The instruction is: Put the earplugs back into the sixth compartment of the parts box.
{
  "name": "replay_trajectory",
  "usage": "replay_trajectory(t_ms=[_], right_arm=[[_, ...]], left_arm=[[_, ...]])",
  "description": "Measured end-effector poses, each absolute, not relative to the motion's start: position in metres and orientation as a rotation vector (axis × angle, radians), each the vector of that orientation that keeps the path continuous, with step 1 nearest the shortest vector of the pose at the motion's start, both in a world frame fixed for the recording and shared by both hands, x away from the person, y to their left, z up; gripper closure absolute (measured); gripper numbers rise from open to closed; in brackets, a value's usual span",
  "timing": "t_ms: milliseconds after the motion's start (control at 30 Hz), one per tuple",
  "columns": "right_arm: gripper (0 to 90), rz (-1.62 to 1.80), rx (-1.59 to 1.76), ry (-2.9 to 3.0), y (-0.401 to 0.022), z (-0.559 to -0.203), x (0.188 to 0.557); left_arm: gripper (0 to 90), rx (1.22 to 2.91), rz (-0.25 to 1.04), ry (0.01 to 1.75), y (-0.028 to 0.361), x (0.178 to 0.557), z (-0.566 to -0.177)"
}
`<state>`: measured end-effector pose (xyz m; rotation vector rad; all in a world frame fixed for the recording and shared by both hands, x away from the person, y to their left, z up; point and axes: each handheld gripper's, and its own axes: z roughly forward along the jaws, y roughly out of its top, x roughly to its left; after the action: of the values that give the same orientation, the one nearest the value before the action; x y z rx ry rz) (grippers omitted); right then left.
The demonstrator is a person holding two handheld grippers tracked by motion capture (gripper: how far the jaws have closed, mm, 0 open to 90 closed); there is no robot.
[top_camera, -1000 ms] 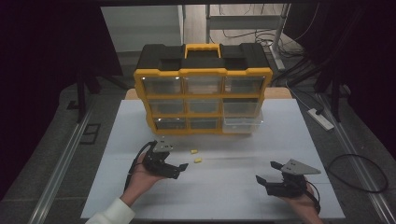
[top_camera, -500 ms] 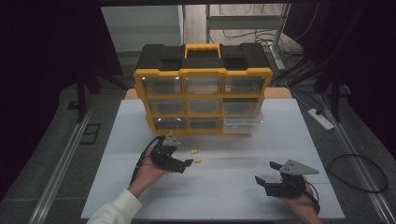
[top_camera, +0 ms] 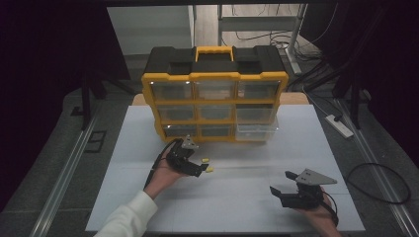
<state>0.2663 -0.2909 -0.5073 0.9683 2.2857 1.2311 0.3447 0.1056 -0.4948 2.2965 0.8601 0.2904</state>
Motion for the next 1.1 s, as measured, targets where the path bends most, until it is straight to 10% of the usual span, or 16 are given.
replay_trajectory(t_ms=[1100], right_arm=[[18.7,1.226,0.978,2.292,-0.291,-0.509,0.267]], left_arm=[[32.1,2.442,0.273,0.838,0.081,0.379,-0.515]])
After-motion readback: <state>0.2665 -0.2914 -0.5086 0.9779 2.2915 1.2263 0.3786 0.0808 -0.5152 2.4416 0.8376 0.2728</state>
